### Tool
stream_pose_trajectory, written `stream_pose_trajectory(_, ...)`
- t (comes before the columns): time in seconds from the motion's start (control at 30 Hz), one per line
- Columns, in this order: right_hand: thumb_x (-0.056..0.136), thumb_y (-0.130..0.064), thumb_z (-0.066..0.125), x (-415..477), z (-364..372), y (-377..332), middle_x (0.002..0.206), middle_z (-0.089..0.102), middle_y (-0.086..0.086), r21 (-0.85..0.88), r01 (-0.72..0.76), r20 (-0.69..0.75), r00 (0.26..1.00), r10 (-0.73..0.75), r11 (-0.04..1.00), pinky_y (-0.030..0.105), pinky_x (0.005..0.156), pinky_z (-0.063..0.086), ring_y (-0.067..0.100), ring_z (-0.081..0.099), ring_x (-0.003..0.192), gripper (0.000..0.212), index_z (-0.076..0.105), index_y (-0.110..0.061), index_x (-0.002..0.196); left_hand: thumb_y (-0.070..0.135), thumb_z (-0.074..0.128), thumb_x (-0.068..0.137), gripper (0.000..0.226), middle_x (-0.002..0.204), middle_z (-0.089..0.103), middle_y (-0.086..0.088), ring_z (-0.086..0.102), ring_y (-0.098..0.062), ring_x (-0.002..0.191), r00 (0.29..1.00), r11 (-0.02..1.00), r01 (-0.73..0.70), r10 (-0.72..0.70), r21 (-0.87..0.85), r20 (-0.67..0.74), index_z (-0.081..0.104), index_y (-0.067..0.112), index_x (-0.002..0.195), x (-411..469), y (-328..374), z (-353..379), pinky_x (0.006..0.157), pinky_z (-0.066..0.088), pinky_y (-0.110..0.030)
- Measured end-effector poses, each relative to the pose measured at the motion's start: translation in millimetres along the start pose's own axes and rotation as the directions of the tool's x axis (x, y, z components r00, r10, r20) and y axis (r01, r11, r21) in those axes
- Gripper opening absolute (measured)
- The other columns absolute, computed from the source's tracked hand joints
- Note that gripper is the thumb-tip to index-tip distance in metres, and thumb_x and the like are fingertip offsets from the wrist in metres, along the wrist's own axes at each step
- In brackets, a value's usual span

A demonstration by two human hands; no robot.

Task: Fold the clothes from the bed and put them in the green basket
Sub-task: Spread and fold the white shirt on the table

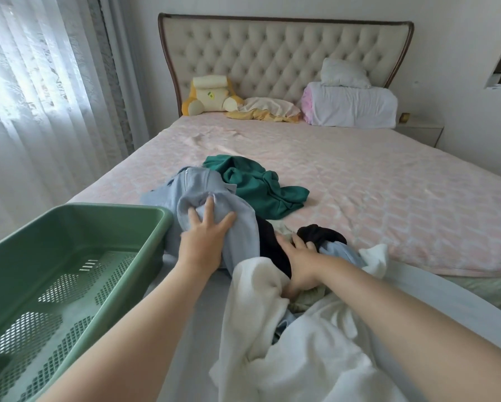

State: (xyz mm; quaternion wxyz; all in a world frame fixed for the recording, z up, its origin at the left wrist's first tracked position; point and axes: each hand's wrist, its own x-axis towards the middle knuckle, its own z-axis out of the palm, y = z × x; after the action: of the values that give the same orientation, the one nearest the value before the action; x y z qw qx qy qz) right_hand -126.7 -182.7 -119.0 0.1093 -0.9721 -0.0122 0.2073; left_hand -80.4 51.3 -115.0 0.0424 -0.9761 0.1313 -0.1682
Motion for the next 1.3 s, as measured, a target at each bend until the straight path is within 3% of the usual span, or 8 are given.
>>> stream_pose_trajectory(0.1, 0.066, -0.060, 0.078, 22, -17, 5, 0.164, 0.004, -0.009, 0.282, 0.039, 0.121, 0.990, -0.076, 0.959, 0.049, 0.114, 0.032, 0.029, 0.015, 0.152, 0.125, -0.004, -0.042, 0.158, 0.013, 0.058, 0.086, 0.058, 0.138, 0.029, -0.015, 0.048, -0.039, 0.107, 0.999, 0.989, 0.028, -0.024, -0.148, 0.026, 0.040, 0.030, 0.138, 30, -1, 9, 0.063, 0.046, -0.039)
stream_pose_trajectory(0.23, 0.096, -0.056, 0.053, 49, -44, 12, 0.139, 0.053, -0.014, 0.901, 0.109, -0.056, 0.989, -0.136, 0.420, 0.027, 0.106, 0.040, 0.003, 0.054, 0.123, 0.055, 0.047, -0.030, 0.144, 0.012, 0.043, 0.091, 0.047, 0.124, 0.045, -0.014, 0.056, -0.039, 0.094, 0.981, 0.857, 0.175, -0.195, -0.485, 0.010, 0.050, 0.030, 0.134, 83, 2, -3, 0.072, 0.042, -0.037)
stream_pose_trajectory(0.37, 0.064, -0.053, 0.083, 96, -24, 21, 0.132, 0.055, 0.000, 0.230, 0.057, -0.287, 0.958, 0.012, 0.972, 0.044, 0.098, 0.052, 0.024, 0.057, 0.117, 0.108, 0.021, -0.036, 0.151, 0.009, 0.039, 0.090, 0.045, 0.122, 0.048, -0.011, 0.052, -0.033, 0.084, 0.956, 0.716, 0.199, -0.291, -0.669, -0.027, 0.055, 0.031, 0.126, 129, 12, -16, 0.072, 0.041, -0.034)
stream_pose_trajectory(0.47, 0.084, -0.017, 0.059, 125, -41, 25, 0.103, 0.061, 0.005, 0.148, 0.071, -0.613, 0.789, 0.035, 0.986, 0.036, 0.073, 0.053, 0.031, 0.063, 0.093, 0.036, 0.050, -0.020, 0.119, 0.002, 0.039, 0.087, 0.045, 0.122, 0.045, -0.006, 0.050, -0.027, 0.079, 0.937, 0.643, 0.140, -0.333, -0.753, -0.110, 0.056, 0.029, 0.119, 150, 20, -17, 0.066, 0.040, -0.030)
stream_pose_trajectory(0.63, 0.077, 0.009, 0.053, 140, -121, 41, 0.119, 0.047, 0.018, 0.063, 0.010, -0.939, 0.340, 0.055, 0.998, 0.043, 0.070, 0.044, 0.039, 0.049, 0.103, 0.056, 0.051, -0.016, 0.127, 0.002, 0.050, 0.086, 0.052, 0.136, 0.032, -0.001, 0.048, -0.026, 0.106, 0.922, 0.635, -0.026, -0.283, -0.772, -0.264, 0.046, 0.030, 0.130, 183, 6, -3, 0.082, 0.041, -0.029)
stream_pose_trajectory(0.8, 0.088, -0.016, 0.061, 167, -96, 67, 0.162, 0.016, 0.010, 0.030, -0.022, -0.387, 0.921, 0.032, 0.999, 0.047, 0.114, 0.035, 0.038, 0.031, 0.141, 0.081, 0.020, -0.021, 0.158, 0.046, 0.073, 0.080, 0.099, 0.161, 0.011, -0.006, 0.020, -0.039, 0.144, 0.969, 0.855, 0.019, 0.111, -0.518, 0.219, 0.007, 0.043, 0.154, 181, 8, 34, 0.112, 0.032, -0.050)
stream_pose_trajectory(1.03, 0.093, -0.020, 0.059, 108, -56, 62, 0.167, 0.006, 0.010, 0.238, 0.011, -0.428, 0.899, 0.095, 0.971, 0.041, 0.122, 0.023, 0.031, 0.015, 0.152, 0.086, 0.007, -0.013, 0.161, 0.040, 0.074, 0.080, 0.118, 0.165, -0.011, -0.007, 0.018, -0.035, 0.147, 0.977, 0.924, -0.029, 0.108, -0.382, 0.187, -0.021, 0.049, 0.149, 134, 29, 4, 0.095, 0.045, -0.045)
stream_pose_trajectory(1.3, 0.093, -0.011, 0.054, -39, -3, 15, 0.126, 0.061, -0.012, 0.328, 0.227, -0.328, 0.938, -0.115, 0.917, 0.024, 0.096, 0.045, 0.007, 0.057, 0.116, 0.040, 0.065, -0.027, 0.129, 0.014, 0.054, 0.088, 0.066, 0.147, 0.032, 0.002, 0.039, -0.025, 0.133, 0.971, 0.828, -0.055, 0.175, -0.559, 0.163, 0.036, 0.035, 0.147, 6, 49, -29, 0.101, 0.042, -0.036)
